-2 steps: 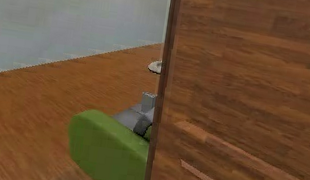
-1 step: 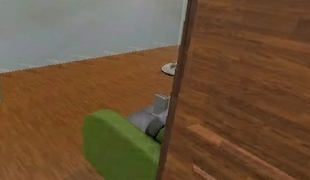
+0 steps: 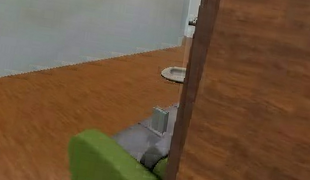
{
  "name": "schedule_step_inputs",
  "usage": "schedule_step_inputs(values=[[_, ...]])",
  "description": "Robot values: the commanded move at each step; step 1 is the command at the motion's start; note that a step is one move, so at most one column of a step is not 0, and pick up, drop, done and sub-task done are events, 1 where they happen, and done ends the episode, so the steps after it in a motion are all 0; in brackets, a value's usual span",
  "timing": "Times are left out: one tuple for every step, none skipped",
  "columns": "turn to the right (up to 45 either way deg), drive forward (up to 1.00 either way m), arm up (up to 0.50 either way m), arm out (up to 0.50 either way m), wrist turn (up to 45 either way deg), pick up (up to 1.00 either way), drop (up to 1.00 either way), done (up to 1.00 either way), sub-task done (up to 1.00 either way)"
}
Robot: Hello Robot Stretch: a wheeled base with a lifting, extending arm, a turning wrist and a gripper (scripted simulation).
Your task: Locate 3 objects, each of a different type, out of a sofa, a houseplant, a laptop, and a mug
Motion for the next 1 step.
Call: schedule_step_inputs(values=[[-45.0,0.00,0.00,0.00,0.0,0.00,0.00,0.00,0.00]])
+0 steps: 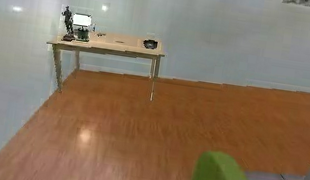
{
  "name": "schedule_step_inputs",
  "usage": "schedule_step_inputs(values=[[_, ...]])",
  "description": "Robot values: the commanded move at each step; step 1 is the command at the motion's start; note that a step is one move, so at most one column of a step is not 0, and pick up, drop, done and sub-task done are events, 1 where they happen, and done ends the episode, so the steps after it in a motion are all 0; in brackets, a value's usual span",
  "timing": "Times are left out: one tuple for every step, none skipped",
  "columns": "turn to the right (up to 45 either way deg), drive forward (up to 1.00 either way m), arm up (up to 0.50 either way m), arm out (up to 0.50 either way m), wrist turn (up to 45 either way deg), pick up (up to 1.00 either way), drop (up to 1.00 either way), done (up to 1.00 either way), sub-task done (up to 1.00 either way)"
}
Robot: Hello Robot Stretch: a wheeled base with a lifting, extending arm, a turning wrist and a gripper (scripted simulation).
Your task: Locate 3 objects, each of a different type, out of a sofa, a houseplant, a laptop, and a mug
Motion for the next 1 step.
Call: schedule_step_inputs(values=[[-45.0,0.00,0.00,0.00,0.0,0.00,0.00,0.00,0.00]])
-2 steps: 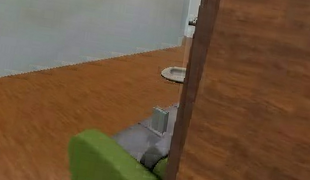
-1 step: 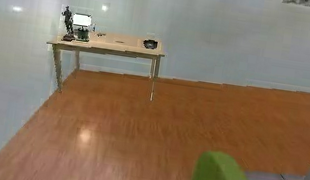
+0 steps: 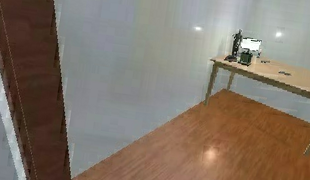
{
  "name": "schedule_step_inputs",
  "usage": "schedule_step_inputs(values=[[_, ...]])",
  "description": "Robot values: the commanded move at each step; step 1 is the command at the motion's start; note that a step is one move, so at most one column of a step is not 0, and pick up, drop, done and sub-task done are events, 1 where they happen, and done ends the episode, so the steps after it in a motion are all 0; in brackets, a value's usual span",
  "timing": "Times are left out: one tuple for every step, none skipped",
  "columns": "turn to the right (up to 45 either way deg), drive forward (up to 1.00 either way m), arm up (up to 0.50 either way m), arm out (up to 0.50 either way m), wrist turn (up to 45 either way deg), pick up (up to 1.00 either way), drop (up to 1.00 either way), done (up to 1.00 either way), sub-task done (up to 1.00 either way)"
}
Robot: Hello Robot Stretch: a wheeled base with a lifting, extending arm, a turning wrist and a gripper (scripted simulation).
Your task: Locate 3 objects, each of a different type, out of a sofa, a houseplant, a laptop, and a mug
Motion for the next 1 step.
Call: schedule_step_inputs(values=[[-6.0,0.00,0.00,0.00,0.0,0.00,0.00,0.00,0.00]])
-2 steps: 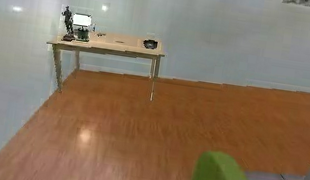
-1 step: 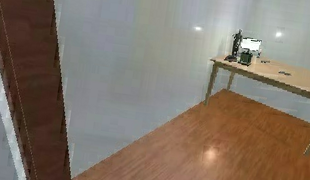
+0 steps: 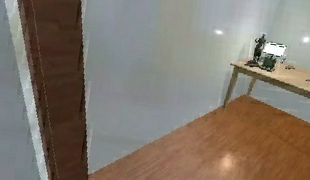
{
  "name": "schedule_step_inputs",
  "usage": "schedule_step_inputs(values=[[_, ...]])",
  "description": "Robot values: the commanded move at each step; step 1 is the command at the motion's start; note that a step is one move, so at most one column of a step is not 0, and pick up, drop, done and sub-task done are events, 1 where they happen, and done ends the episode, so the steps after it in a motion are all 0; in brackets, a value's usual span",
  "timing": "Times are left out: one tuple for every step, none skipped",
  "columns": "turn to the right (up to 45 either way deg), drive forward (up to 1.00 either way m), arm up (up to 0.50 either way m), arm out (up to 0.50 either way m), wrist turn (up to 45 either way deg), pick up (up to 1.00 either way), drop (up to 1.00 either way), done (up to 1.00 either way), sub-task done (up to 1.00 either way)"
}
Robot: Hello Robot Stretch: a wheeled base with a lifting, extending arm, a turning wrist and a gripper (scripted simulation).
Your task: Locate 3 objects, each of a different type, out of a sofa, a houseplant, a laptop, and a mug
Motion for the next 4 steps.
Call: schedule_step_inputs(values=[[0.0,0.15,0.00,0.00,0.0,0.00,0.00,0.00,0.00],[45.0,0.00,0.00,0.00,0.0,0.00,0.00,0.00,0.00],[45.0,0.00,0.00,0.00,0.0,0.00,0.00,0.00,0.00],[21.0,0.00,0.00,0.00,0.0,0.00,0.00,0.00,0.00]])
